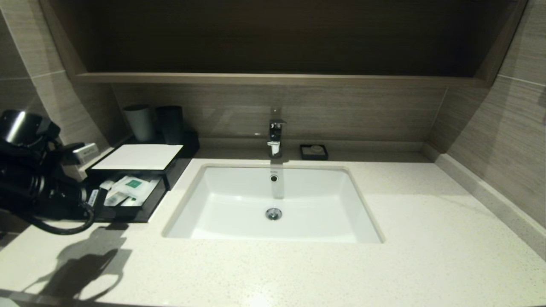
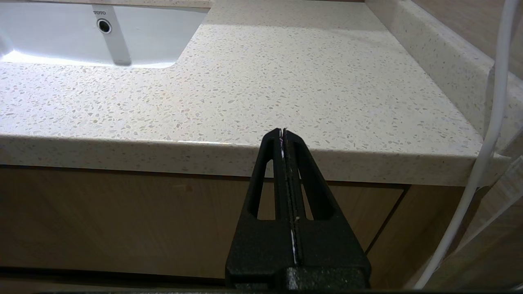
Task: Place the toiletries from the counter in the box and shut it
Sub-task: Open the drawer
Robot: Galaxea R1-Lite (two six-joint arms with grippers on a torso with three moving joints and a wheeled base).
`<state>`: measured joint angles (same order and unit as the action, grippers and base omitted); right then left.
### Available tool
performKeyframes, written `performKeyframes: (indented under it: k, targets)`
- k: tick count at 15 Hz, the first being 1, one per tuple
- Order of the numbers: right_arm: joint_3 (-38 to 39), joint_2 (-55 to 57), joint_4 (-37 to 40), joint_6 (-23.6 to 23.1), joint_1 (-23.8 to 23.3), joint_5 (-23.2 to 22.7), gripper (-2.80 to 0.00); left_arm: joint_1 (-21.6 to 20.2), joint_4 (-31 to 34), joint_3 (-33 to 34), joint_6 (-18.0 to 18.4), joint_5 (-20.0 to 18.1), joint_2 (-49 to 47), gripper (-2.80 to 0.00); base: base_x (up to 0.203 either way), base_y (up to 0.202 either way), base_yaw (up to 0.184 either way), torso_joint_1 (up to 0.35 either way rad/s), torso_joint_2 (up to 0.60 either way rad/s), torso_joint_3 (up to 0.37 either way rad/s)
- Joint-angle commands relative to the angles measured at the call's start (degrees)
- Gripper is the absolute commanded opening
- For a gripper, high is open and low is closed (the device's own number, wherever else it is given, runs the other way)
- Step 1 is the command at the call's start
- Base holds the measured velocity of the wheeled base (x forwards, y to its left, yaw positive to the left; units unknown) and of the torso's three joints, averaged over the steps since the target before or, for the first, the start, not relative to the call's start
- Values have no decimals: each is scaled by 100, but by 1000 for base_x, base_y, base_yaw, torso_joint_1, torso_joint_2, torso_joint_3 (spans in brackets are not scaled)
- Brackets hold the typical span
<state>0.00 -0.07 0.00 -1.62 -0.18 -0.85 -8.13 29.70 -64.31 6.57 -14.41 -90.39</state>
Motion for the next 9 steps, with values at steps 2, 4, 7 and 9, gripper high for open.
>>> performKeyframes:
  k: [2,4,7,9]
  targets:
    - [9,1,0,-5,1,-3,-280,5,41,111,-6,-9,156,-280,0,0,0,0,0,0]
    - [9,7,0,-5,1,-3,-280,4,27,217,-2,-9,244,-280,0,0,0,0,0,0]
    - [9,7,0,-5,1,-3,-280,5,2,332,11,-9,230,-280,0,0,0,0,0,0]
    - [9,7,0,-5,1,-3,-280,4,1,323,10,-8,169,-280,0,0,0,0,0,0]
